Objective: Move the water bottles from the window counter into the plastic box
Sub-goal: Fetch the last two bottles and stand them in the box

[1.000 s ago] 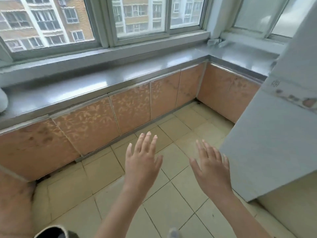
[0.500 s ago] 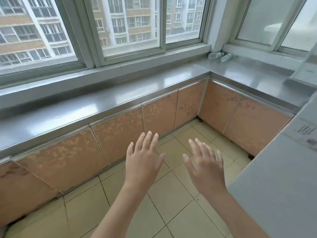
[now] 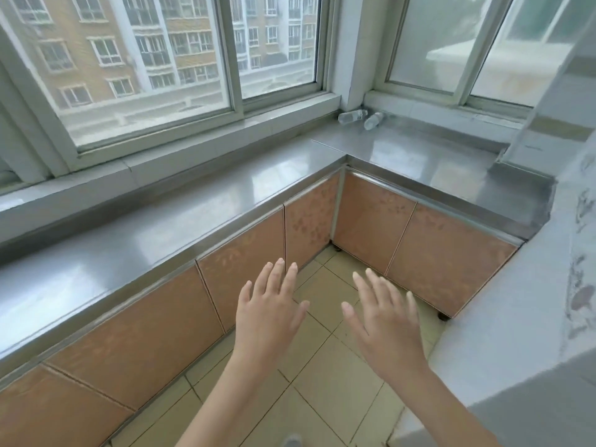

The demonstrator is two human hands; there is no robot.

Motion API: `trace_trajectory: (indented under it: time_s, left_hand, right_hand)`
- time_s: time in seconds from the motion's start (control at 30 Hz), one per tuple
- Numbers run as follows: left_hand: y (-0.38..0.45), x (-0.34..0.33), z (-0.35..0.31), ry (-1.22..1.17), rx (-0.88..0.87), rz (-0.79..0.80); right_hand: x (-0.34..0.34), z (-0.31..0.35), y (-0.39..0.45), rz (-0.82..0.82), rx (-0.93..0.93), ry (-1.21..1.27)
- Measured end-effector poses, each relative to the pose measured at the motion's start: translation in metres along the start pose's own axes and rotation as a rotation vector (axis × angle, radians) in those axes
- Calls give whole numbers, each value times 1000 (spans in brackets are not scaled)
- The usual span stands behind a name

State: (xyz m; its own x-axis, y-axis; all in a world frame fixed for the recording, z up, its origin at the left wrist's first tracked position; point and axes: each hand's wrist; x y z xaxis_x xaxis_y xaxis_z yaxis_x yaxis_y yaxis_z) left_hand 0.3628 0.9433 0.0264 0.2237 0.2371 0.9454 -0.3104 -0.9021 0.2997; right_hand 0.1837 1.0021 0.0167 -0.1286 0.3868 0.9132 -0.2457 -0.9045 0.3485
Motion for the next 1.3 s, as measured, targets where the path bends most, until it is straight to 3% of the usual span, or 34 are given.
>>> trace_trajectory:
  time_s: [0.4, 0.5, 0.87, 1.13, 1.3]
  left_hand:
    - [231, -88, -65, -72, -204, 52]
    - [293, -115, -90, -102, -182, 143]
    - [469, -164, -126, -71, -32, 129]
    - [606, -224, -141, -129, -33, 54]
    - [701, -265, -162, -196, -65, 107]
  right_hand:
    - [-57, -94, 191, 14, -248, -61]
    - [-79, -133, 251, 22, -247, -65]
    - [-122, -217, 447, 116, -110, -21]
    - [-171, -258, 575, 120, -136, -57]
    - [-192, -281, 654, 129, -201, -60]
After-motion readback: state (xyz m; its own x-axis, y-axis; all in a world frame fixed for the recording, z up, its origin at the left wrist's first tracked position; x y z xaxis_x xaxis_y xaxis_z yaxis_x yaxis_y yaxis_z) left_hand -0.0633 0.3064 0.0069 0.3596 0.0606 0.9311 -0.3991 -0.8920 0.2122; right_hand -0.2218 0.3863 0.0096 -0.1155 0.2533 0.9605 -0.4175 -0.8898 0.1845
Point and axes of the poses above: each hand's wrist, its own y-axis towards the middle knuckle, its own x-axis out of the back of the hand, z = x × y, and after that the axes turned 8 degrees about -z, right-handed
